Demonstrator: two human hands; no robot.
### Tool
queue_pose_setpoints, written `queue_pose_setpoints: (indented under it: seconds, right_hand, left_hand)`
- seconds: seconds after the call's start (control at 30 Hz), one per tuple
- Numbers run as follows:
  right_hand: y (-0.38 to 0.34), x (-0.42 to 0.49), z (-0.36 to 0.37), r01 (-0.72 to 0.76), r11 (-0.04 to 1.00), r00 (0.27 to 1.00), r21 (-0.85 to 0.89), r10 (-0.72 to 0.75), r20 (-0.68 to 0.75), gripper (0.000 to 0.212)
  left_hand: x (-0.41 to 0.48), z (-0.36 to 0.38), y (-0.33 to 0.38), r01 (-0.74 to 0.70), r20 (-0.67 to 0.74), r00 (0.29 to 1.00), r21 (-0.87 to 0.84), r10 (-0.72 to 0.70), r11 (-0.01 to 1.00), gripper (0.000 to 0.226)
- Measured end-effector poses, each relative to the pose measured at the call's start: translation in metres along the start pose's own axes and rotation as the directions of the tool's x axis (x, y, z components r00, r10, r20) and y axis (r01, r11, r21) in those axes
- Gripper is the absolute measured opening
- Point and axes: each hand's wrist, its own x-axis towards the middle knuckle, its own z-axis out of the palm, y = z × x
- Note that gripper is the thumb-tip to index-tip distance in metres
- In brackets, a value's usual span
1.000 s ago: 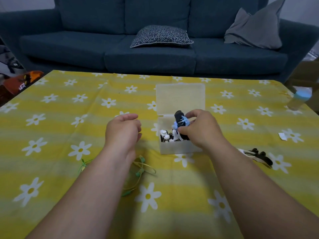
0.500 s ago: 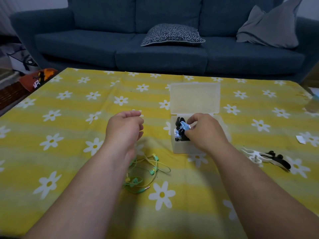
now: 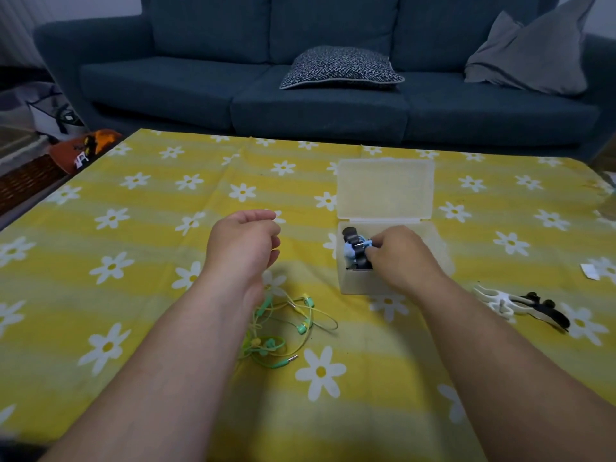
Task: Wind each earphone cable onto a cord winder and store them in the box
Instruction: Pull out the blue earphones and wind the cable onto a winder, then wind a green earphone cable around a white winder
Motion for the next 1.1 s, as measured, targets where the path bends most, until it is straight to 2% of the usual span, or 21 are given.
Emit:
queue_pose_setpoints:
  seconds: [0.13,0.23,0.33,0.43,0.53,0.6,0.7,0.73,0.8,0.83,0.9,0.93,0.97,1.0,1.07,1.1]
  right_hand:
    - [-0.004,-0.002,0.003,-0.044,0.996,0.998,-0.080,0.047,0.043,0.025]
    - [-0.007,-0.006,-0.004,-0.062,0.995,0.997,-0.074,0.065,0.038,0.023]
    - [-0.013,-0.015,-0.015,-0.042,0.999,0.993,0.017,0.044,-0.107,0.010]
    - [-0.029,-0.030,-0.024,0.114,0.977,0.966,0.181,-0.067,-0.248,0.022]
    - [-0.048,-0.045,-0.014,0.313,0.913,0.949,0.263,-0.297,-0.103,0.015]
    - [-0.057,-0.055,0.003,0.359,0.914,0.924,0.191,-0.376,0.064,0.012]
    - [-0.054,-0.061,0.031,0.334,0.936,0.920,-0.112,-0.297,0.257,0.039]
    - [-0.052,-0.061,0.037,0.322,0.929,0.923,-0.182,-0.265,0.278,0.037]
    - [-0.049,-0.061,0.038,0.315,0.930,0.925,-0.187,-0.258,0.278,0.016]
    - [-0.047,-0.061,0.034,0.322,0.938,0.924,-0.124,-0.283,0.258,0.008]
    - [-0.047,-0.062,0.020,0.306,0.938,0.919,0.164,-0.336,0.206,0.018]
    - [-0.048,-0.065,0.010,0.277,0.888,0.915,0.367,-0.361,0.182,0.019]
    - [-0.049,-0.069,-0.001,0.240,0.803,0.916,0.546,-0.374,0.147,0.017]
    - [-0.048,-0.073,-0.012,0.206,0.716,0.926,0.667,-0.363,0.103,0.012]
    - [-0.041,-0.077,-0.034,0.174,0.611,0.962,0.772,-0.274,0.001,0.007]
    - [-0.035,-0.079,-0.045,0.168,0.574,0.975,0.802,-0.214,-0.052,0.008]
  left_hand:
    - [0.000,0.001,0.000,0.011,0.004,1.000,0.000,-0.011,1.000,0.020]
    - [0.003,-0.001,0.000,0.012,-0.005,1.000,0.012,-0.012,1.000,0.020]
    - [0.009,-0.008,0.001,-0.007,-0.036,0.999,0.058,0.009,0.998,0.020]
    - [0.016,-0.017,-0.002,-0.044,-0.025,0.998,0.199,0.050,0.979,0.021]
    - [0.019,-0.024,-0.008,-0.080,0.049,0.997,0.371,0.066,0.925,0.021]
    - [0.020,-0.028,-0.013,-0.121,0.097,0.992,0.505,0.083,0.855,0.021]
    - [0.017,-0.035,-0.019,-0.200,0.201,0.976,0.659,0.087,0.725,0.025]
    - [0.016,-0.038,-0.020,-0.226,0.246,0.967,0.688,0.072,0.689,0.024]
    - [0.012,-0.043,-0.021,-0.301,0.375,0.927,0.720,0.014,0.626,0.025]
    - [0.009,-0.045,-0.021,-0.366,0.466,0.885,0.722,-0.022,0.588,0.031]
    - [0.004,-0.046,-0.021,-0.500,0.633,0.770,0.676,-0.079,0.541,0.042]
    - [0.001,-0.045,-0.021,-0.545,0.682,0.728,0.639,-0.072,0.542,0.039]
    - [-0.002,-0.044,-0.019,-0.559,0.696,0.716,0.613,-0.047,0.558,0.032]
    - [-0.006,-0.043,-0.017,-0.556,0.680,0.734,0.596,0.005,0.579,0.021]
    - [-0.008,-0.041,-0.011,-0.548,0.572,0.801,0.583,0.176,0.600,0.005]
    - [-0.007,-0.041,-0.009,-0.539,0.501,0.827,0.581,0.254,0.610,0.008]
